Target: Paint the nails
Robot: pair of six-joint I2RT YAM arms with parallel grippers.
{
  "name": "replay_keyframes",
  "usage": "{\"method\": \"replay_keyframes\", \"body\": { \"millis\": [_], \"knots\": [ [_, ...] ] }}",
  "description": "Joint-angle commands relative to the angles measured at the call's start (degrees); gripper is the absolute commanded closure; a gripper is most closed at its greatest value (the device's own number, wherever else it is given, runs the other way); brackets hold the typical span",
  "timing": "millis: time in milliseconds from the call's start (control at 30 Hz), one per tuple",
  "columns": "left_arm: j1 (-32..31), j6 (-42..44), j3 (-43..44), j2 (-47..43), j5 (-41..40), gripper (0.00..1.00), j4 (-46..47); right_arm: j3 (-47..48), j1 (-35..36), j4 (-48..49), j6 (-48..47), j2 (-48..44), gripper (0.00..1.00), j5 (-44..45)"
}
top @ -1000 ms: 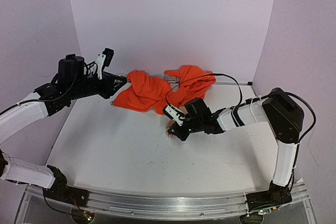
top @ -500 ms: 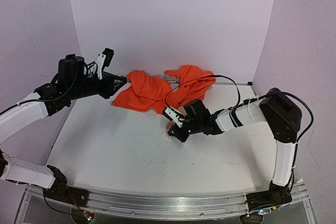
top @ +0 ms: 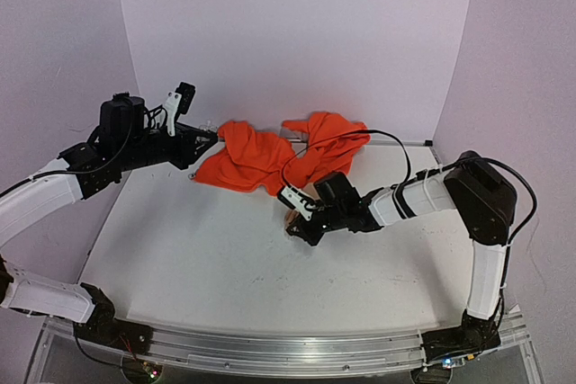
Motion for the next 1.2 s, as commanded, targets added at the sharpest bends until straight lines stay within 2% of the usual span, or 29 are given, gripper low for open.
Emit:
{"method": "replay_keyframes", "body": {
  "millis": [0, 367, 500, 1167],
  "knots": [
    [0.36, 0.25, 0.52, -0.63, 0.60, 1.00, 1.75, 1.94, 0.91, -1.05, -0.15, 0.11, 1.00, -1.87],
    [0.37, 0.10, 0.52, -0.66, 0.78, 1.00, 1.74, -0.13, 1.18, 0.94, 0.52, -4.94, 1.00, 0.39],
    [0.44, 0.01, 0.63, -0.59, 0.89, 1.00, 1.74, 0.20, 1.18, 1.11, 0.75, -3.95, 1.00, 3.57],
    [0.44, 0.32, 0.48, -0.74, 0.78, 1.00, 1.74, 1.87, 1.14, 0.98, 0.41, -0.40, 1.00, 4.31]
  ]
}}
